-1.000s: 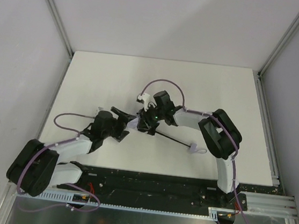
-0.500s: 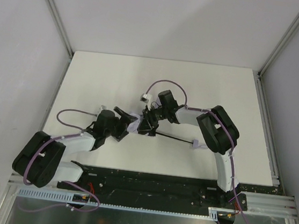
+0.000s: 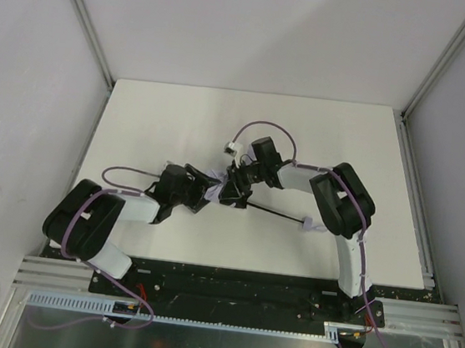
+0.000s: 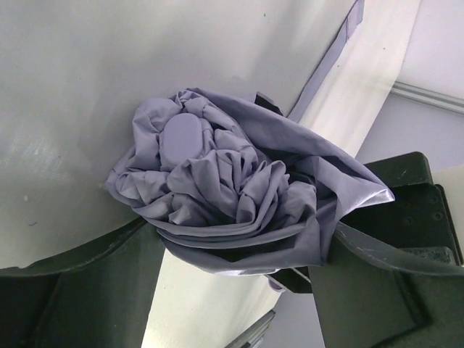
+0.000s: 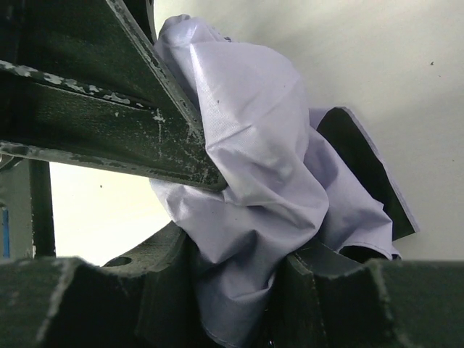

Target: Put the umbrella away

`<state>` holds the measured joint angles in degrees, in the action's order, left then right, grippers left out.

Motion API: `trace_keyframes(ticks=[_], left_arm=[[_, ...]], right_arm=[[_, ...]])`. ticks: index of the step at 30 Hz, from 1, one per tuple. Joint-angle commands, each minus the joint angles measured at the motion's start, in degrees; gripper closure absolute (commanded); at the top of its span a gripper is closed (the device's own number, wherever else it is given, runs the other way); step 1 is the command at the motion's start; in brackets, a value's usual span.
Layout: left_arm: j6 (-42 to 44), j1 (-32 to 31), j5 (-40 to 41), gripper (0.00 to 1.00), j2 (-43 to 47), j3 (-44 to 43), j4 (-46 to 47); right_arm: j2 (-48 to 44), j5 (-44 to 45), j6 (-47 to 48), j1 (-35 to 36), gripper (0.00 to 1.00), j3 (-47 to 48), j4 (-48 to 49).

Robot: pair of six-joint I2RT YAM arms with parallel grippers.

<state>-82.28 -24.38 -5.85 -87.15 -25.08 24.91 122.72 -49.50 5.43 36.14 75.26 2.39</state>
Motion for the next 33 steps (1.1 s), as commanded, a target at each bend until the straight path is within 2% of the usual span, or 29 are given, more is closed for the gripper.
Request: trace_keyframes(ticks=[1,7,12,14,25,27,30,31,33], left_arm=[[2.7,-1.2,8.3,0.21,-3.4,3.0,-5.2],[-1.7,-1.1,7.9,0.09,-4.2,2.0,-13.2],[-4.6,-0.7,4.4,0.1,-8.6,-0.5,-15.4],[-3.7,-0.6,4.1,0.18,-9.3,-0.8,-14.2],[0.6,-0.5,7.9,0.93,-2.8,4.8,-6.5],[0.8,-0.6,6.9,0.98,-3.1,4.7,-6.3],[0.7,-0.6,5.4,1.0,-3.6,4.6,-6.2],[0.6,-0.6,4.8,1.0,-3.4,4.7,-6.2],[-0.1,-0.6,4.3,1.0,-2.4,5.4,-6.2]], right_arm=[[0.8,-1.7,5.0,4.3,1.0,-2.8,-10.5],[-4.9,10.1,6.2,8.6,1.0,-5.8,-6.4],[-9.7,15.9,4.6,12.3,1.0,-9.4,1.6],[-11.5,17.4,4.4,13.5,1.0,-10.8,3.8],[-10.4,14.0,2.6,13.6,1.0,-11.7,4.9],[-10.1,13.3,1.6,13.1,1.0,-11.7,4.9],[-10.0,15.9,-0.6,12.4,1.0,-11.7,4.2],[-10.2,18.1,-1.3,12.4,0.96,-11.6,3.6],[-10.8,22.9,-2.6,12.2,0.78,-11.6,2.0]])
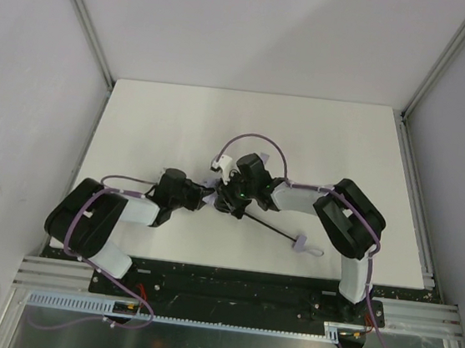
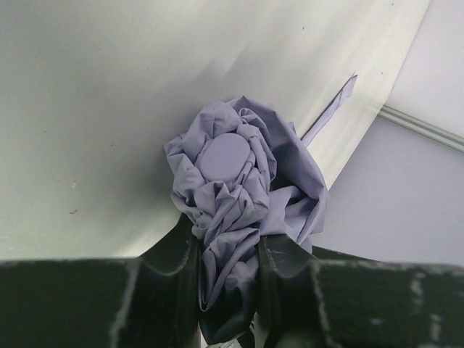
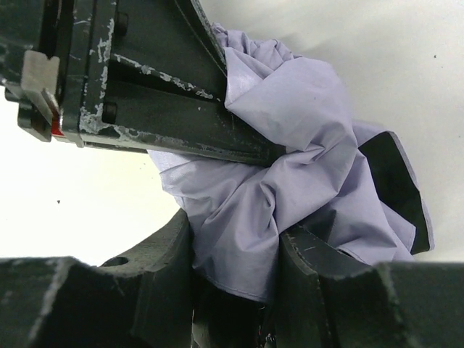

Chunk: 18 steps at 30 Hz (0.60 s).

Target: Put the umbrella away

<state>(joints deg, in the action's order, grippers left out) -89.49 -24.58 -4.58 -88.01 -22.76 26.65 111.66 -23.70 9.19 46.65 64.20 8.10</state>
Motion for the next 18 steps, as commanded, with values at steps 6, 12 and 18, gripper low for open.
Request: trace_keyframes(ticks=[6,12,18], left_arm=[[6.4,-0.4,3.3,1.0,0.8,3.6,-10.7],[5.5,-0.4,2.2,1.0,1.5,2.3,-15.7],[4.8,-0.4,1.8,1.0,2.8,-0.5,-22.5]], right_arm=[[-3.5,13.5,-5.0,3.4,0.26,-0.5,-11.2],[-7.7,28.6,1.6,8.5,0.05,-0.5,-13.9],[-3.8,36.2,4.9,13.2,0.02,-0.4,-6.6]])
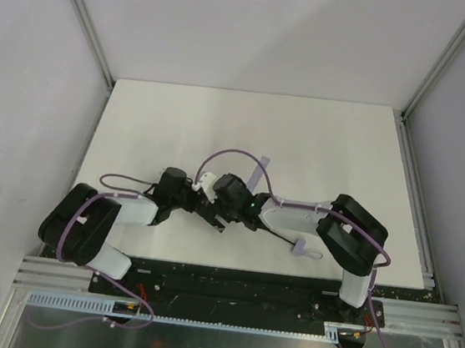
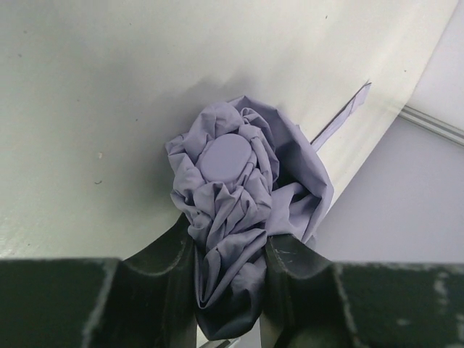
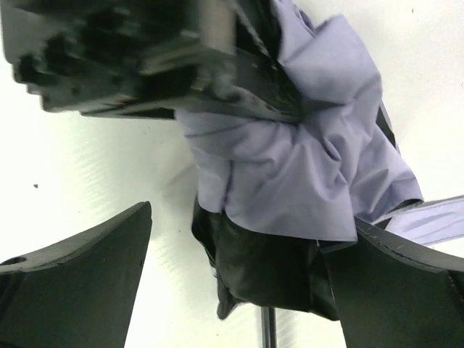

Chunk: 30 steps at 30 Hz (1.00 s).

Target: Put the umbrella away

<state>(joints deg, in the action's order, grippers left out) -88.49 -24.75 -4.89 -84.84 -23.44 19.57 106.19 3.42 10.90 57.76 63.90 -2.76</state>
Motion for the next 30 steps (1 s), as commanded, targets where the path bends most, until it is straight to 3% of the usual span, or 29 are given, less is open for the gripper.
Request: trace_keyframes(ticks=[1,5,7,10,12,16,17,21,23,25,30], left_arm=[[3.7,-0.2,1.8,1.0,-0.3,0.0,-15.6],[2.4,-0.3,-0.2,1.0,-0.4,-0.2,-16.2],[1.8,-0.2,-1.2,1.0,-0.2,-0.2,-16.3],[1.3,-0.3,-1.8,1.0,1.3,0.0,-16.4],[1.1,-0.2,-1.3,1.0,3.0,0.4,-16.4],[3.7,0.0,0.0,0.97,6.4,-0.2,-16.3],[4.7,0.3,0.0,0.88,7.2,-0.4,-16.3],[6.3,1.9,0.5,0.34,12.4,1.0,-16.3],[7.0,2.8,0.6,0.17,15.1,2.1,-16.3],[7.4,3.2,0.6,0.11,16.9,2.9,-16.0],[7.6,3.1,-1.0,0.07,15.4,3.1,-13.4]], right_arm=[[2.7,10.5,3.0,2.2,0.03,-0.1,5.8],[6.0,11.9,2.0,2.0,0.12,0.3,9.7],[7.6,10.0,0.2,0.7,0.34,0.4,9.9],[9.4,2.1,-2.7,-3.1,0.81,0.4,7.2],[10.5,-5.5,-3.4,-5.3,0.95,0.2,5.1],[12.4,-23.9,-3.3,-9.8,1.0,0.0,3.2],[12.9,-28.9,-3.6,-11.3,1.0,0.1,3.1],[15.3,-45.6,-5.8,-15.5,1.0,0.7,4.6],[16.8,-50.8,-7.5,-16.6,1.0,1.6,5.0],[18.1,-54.0,-9.3,-17.4,1.0,1.9,5.9],[20.8,-58.7,-15.2,-18.5,1.0,2.0,10.5]])
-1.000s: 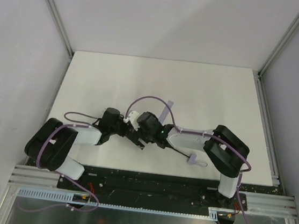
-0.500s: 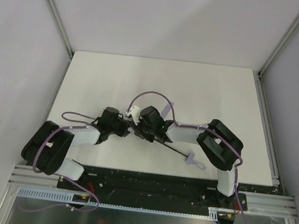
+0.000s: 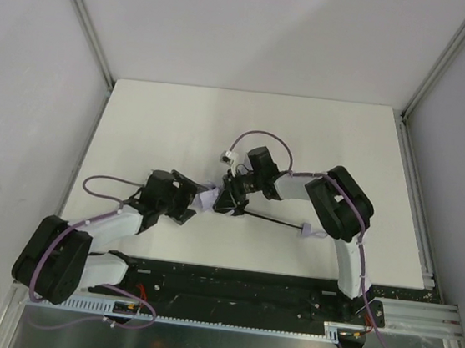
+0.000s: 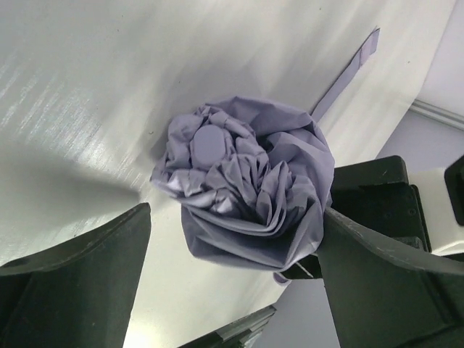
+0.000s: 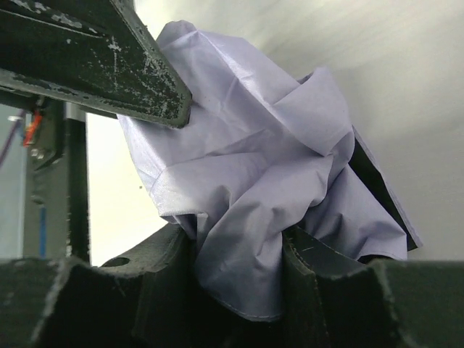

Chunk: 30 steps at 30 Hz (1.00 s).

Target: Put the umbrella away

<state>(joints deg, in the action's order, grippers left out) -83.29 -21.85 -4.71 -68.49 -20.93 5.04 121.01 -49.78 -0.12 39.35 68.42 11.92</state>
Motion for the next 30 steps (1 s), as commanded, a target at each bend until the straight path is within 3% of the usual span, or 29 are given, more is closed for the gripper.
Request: trace_keyframes(ticks=[1,10,13,17,20,24,30], left_arm=[[2.3,0.1,-1.4,0.06,-2.0,0.5,2.0],[-0.6,-5.2,0.9,0.09,-13.7,0.5,7.7],[-1.6,-5.9,2.2,0.27,-16.8,3.0,10.9],[-1.0,-5.9,4.3,0.64,-18.1,6.0,15.2],[-0.2,-5.8,4.4,0.81,-18.5,6.4,16.5],[0.4,-5.7,4.2,0.98,-18.3,6.8,16.8],[-1.5,-5.8,3.0,1.0,-16.1,8.6,16.7]], right_arm=[[6.3,-6.2,-5.6,-0.2,1.0,-2.6,-2.9],[7.0,-10.6,-14.3,0.0,1.0,-2.6,6.1],[5.4,-10.7,-13.6,0.5,1.0,-2.5,5.8],[3.9,-10.4,-11.4,1.1,1.0,-2.6,3.6],[2.3,-7.9,-10.5,1.3,1.0,-2.6,1.4],[-2.0,5.0,-11.6,1.4,0.73,-2.6,-4.3],[-11.3,27.4,-6.2,4.8,0.3,-2.5,-13.6]])
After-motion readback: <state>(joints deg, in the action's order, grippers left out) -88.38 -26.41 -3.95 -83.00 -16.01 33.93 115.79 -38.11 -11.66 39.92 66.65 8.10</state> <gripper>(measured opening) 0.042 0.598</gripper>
